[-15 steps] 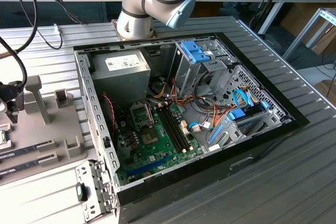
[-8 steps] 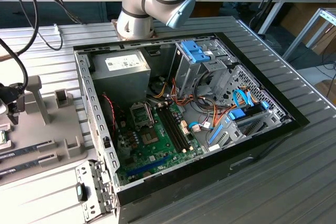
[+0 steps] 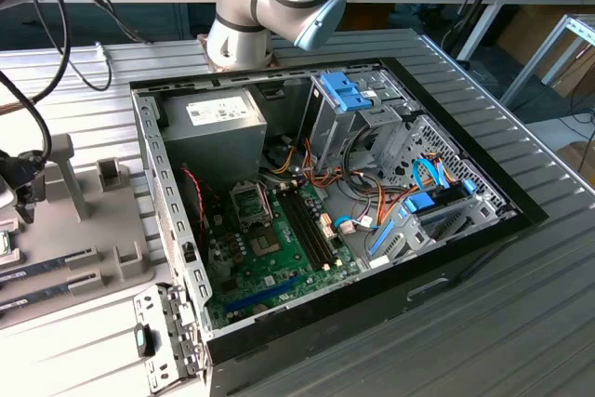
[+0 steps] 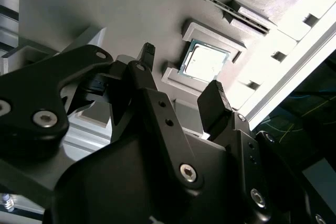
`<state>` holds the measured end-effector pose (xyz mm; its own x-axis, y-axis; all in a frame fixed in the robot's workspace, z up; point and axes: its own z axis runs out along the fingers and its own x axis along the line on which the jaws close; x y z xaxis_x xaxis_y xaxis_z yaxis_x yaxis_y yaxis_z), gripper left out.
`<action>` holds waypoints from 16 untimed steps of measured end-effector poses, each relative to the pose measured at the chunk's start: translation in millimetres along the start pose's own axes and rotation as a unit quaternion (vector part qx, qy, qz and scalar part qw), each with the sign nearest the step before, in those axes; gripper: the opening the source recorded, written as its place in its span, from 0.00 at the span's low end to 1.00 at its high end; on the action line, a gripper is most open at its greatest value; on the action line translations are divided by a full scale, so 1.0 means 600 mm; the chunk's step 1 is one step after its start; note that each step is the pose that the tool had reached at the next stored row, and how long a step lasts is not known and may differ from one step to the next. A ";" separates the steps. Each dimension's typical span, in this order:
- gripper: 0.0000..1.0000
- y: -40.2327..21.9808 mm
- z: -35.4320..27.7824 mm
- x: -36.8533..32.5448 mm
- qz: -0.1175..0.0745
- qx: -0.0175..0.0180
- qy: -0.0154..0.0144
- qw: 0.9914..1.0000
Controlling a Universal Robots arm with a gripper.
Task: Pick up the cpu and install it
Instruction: 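Pick up the cpu and move it towards the insertion slot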
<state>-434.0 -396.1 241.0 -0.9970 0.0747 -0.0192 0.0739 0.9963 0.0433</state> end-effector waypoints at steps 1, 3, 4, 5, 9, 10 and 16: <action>0.60 0.000 0.001 0.000 0.000 0.000 0.000 1.000; 0.60 0.000 0.003 0.000 0.000 0.000 0.000 1.000; 0.60 0.000 0.004 0.000 0.000 0.000 0.000 1.000; 0.60 0.000 0.006 0.000 0.000 0.000 0.000 1.000; 0.60 0.000 0.009 0.000 0.000 0.000 0.000 1.000; 0.60 0.000 0.011 0.000 0.000 0.000 0.000 1.000; 0.60 -0.001 0.016 0.000 0.000 0.000 0.000 1.000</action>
<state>-434.1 -396.1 231.3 -0.9970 0.0747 -0.0191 0.0738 0.9963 0.0433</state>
